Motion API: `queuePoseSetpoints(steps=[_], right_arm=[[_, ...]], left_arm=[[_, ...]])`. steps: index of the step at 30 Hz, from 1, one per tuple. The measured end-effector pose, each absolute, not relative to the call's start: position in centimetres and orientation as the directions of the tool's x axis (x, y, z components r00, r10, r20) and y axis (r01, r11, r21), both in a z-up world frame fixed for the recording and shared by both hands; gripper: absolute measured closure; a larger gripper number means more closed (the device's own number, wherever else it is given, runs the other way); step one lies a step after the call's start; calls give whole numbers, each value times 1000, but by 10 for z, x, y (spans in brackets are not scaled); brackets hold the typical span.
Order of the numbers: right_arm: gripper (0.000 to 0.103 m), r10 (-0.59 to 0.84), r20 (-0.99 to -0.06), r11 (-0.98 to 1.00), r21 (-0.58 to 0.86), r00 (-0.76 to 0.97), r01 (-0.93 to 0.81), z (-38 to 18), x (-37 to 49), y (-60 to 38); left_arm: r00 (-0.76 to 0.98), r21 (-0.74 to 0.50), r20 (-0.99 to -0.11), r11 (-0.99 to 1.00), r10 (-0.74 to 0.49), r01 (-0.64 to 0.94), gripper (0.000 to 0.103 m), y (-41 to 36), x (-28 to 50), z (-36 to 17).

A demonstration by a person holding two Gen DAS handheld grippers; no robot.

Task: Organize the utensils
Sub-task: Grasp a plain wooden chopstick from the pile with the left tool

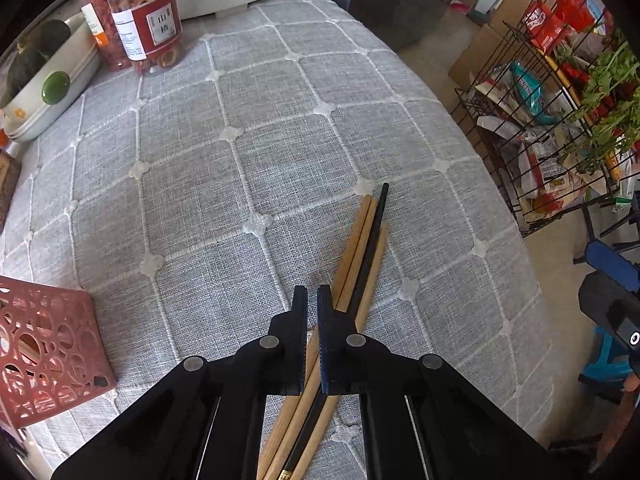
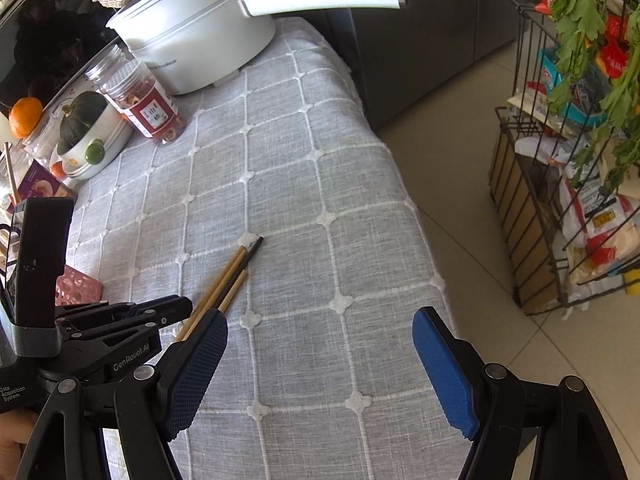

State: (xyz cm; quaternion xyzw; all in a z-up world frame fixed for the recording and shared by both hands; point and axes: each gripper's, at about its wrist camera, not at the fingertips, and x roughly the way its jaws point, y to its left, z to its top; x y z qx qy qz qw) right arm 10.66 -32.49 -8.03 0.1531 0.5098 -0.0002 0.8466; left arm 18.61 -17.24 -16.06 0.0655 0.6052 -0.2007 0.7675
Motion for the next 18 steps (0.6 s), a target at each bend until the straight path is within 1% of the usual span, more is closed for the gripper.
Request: queuePoseSetpoints(steps=[3, 6, 8, 10, 12, 15, 16, 18], right_arm=[[22, 154, -865, 953, 257, 478, 158, -81, 107, -326], [22, 156, -867, 953, 259, 473, 160, -82, 107, -326], [22, 158, -868, 953, 260, 471, 158, -83, 108, -325], [22, 158, -869, 954, 258, 470, 155, -83, 108, -324], [22, 158, -871, 955, 255, 466, 154, -84, 109, -323], [22, 162, -874, 953, 259, 457, 156, -87, 110, -323], [22, 166, -876, 952, 262, 453, 158, -88, 111, -323], [22, 171, -878, 949, 268, 446, 166, -90, 112, -324]], left_arm=[[166, -143, -959, 898, -230, 416, 98, -179, 183, -161], [195, -70, -966, 895, -171, 440, 98, -187, 180, -162], [205, -35, -969, 893, -141, 448, 96, -190, 180, -164], [210, -9, -971, 892, -116, 452, 91, -192, 180, -166], [215, 12, -972, 892, -96, 452, 90, -195, 182, -170], [239, 39, -968, 896, -76, 443, 90, -199, 185, -170], [240, 36, -968, 897, -79, 441, 93, -200, 185, -170], [256, 42, -963, 900, -78, 433, 94, -202, 185, -168]])
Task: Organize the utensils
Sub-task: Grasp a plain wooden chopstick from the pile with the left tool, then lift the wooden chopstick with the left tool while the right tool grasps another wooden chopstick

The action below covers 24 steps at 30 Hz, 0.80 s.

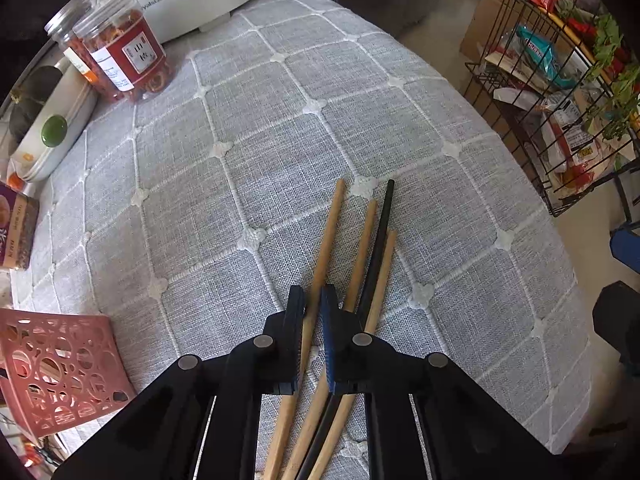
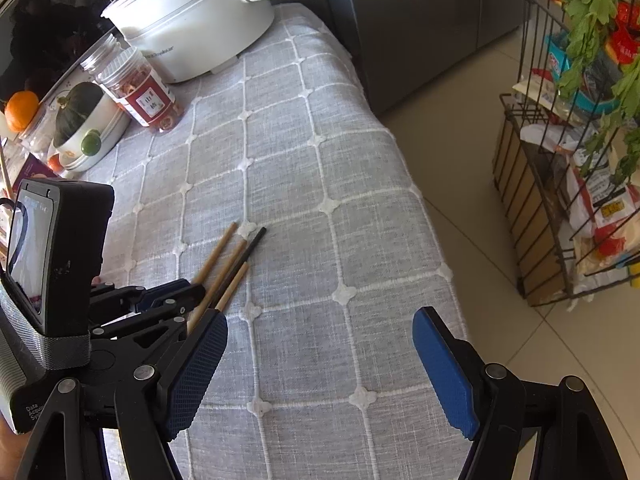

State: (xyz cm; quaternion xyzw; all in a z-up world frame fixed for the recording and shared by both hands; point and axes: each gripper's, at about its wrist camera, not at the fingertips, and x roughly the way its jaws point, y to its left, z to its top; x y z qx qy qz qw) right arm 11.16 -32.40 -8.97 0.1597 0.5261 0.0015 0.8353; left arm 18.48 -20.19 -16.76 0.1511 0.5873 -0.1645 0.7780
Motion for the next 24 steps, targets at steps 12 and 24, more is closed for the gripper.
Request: queuePoseSetpoints(steps=[12, 24], right_arm=[[22, 175, -894, 938, 279, 413, 205, -100, 114, -321], [22, 201, -905, 950, 272, 374, 149, -112, 134, -270]], left_arm=[[438, -31, -875, 927, -206, 374, 97, -120, 129, -75], [556, -114, -788, 949, -266, 293, 97, -33, 83, -37]])
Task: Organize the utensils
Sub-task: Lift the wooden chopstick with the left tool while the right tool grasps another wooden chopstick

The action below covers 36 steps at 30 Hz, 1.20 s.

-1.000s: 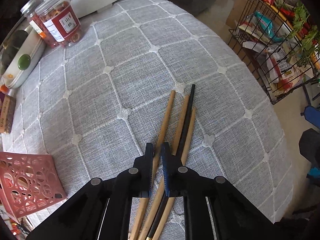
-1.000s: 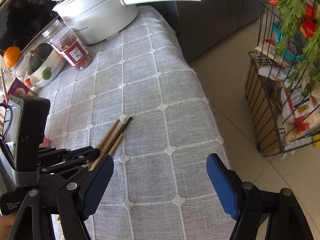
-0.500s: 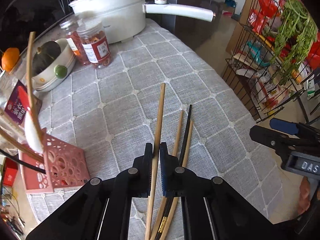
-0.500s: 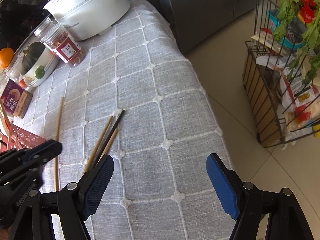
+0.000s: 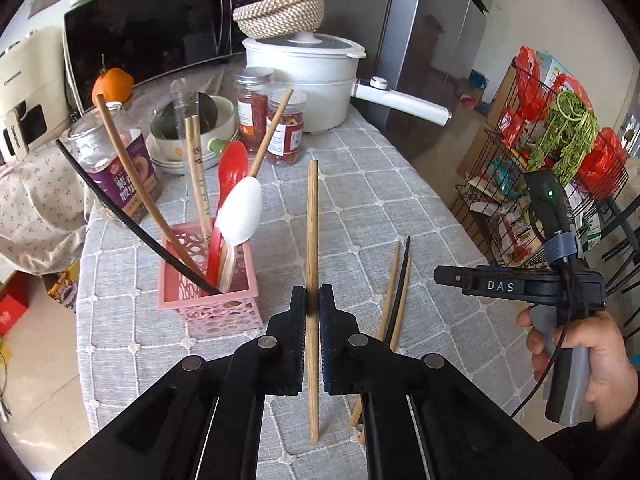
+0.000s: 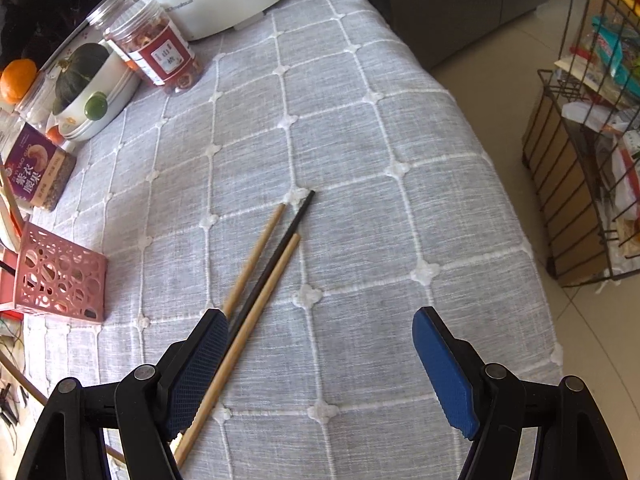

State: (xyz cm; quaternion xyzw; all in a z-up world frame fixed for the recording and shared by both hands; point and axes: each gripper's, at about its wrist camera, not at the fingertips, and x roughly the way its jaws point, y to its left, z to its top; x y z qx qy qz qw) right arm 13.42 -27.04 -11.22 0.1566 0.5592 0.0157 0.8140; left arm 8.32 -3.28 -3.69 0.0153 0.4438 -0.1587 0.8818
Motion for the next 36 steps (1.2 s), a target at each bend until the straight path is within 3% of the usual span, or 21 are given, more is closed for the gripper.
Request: queuePoseSetpoints(steps=[3, 8, 14, 36], right_arm=[[27, 222, -901, 946, 291, 372, 142, -116, 142, -257], [52, 274, -900, 930, 338, 340, 147, -128, 157, -241], [69, 332, -896, 900, 394, 294, 188, -147, 172, -233], [82, 284, -926, 929, 330, 249, 169, -154, 183, -212]], left_arm=[[564, -121, -781, 952, -267, 282, 97, -19, 81, -36], [563, -172, -775, 952, -288, 251, 97, 8, 83, -34], [568, -182, -771, 954, -289, 238, 97, 25, 86, -32], [572, -194, -769, 957, -284, 213, 97, 38, 86, -30]])
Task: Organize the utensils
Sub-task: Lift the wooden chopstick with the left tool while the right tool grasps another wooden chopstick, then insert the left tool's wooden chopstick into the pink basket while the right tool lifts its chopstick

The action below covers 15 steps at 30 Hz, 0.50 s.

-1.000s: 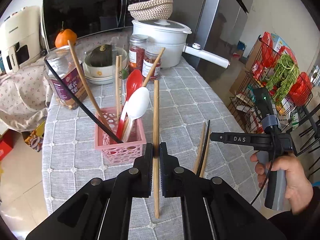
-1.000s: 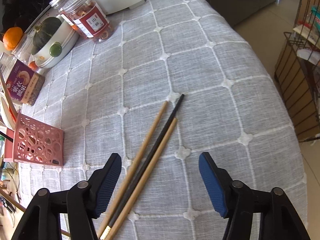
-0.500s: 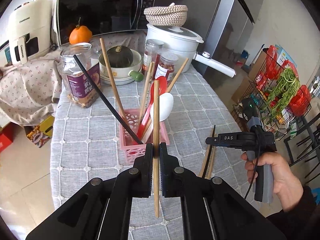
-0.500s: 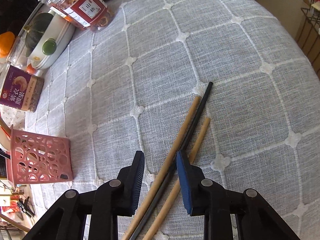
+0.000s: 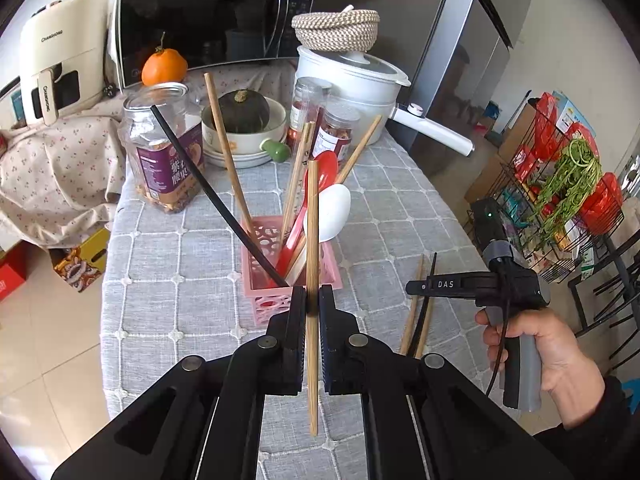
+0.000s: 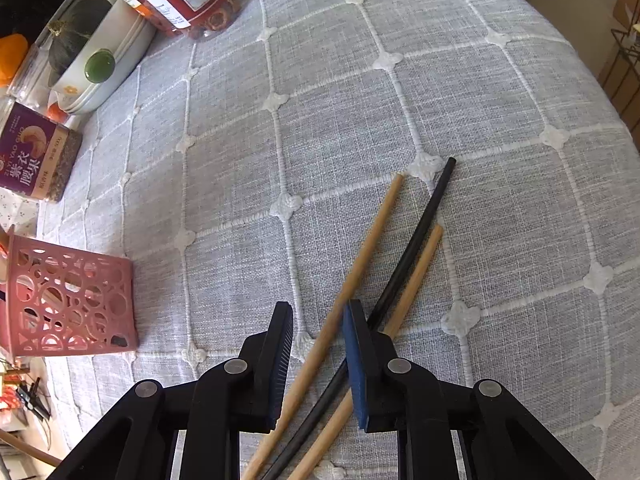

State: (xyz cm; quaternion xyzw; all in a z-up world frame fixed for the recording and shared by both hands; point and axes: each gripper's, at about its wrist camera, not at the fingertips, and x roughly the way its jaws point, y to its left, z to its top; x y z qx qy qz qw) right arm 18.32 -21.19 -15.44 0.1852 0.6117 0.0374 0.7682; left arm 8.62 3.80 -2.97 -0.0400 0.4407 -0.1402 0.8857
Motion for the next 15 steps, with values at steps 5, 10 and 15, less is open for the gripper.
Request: queuePoseSetpoints(steps=[5, 10, 15], right_arm=[[92, 221, -933, 951, 270, 283, 148, -156, 189, -205], [94, 217, -924, 953, 270, 314, 135, -155, 189, -200], [97, 330, -866, 907, 401, 375, 126, -136, 183, -206]], left_arm=[[578, -192, -767, 959, -278, 207, 97, 39, 86, -30], [610, -186, -748, 965, -262, 186, 97, 42, 83, -26], [656, -201, -705, 963, -270, 180, 97, 50, 74, -9]])
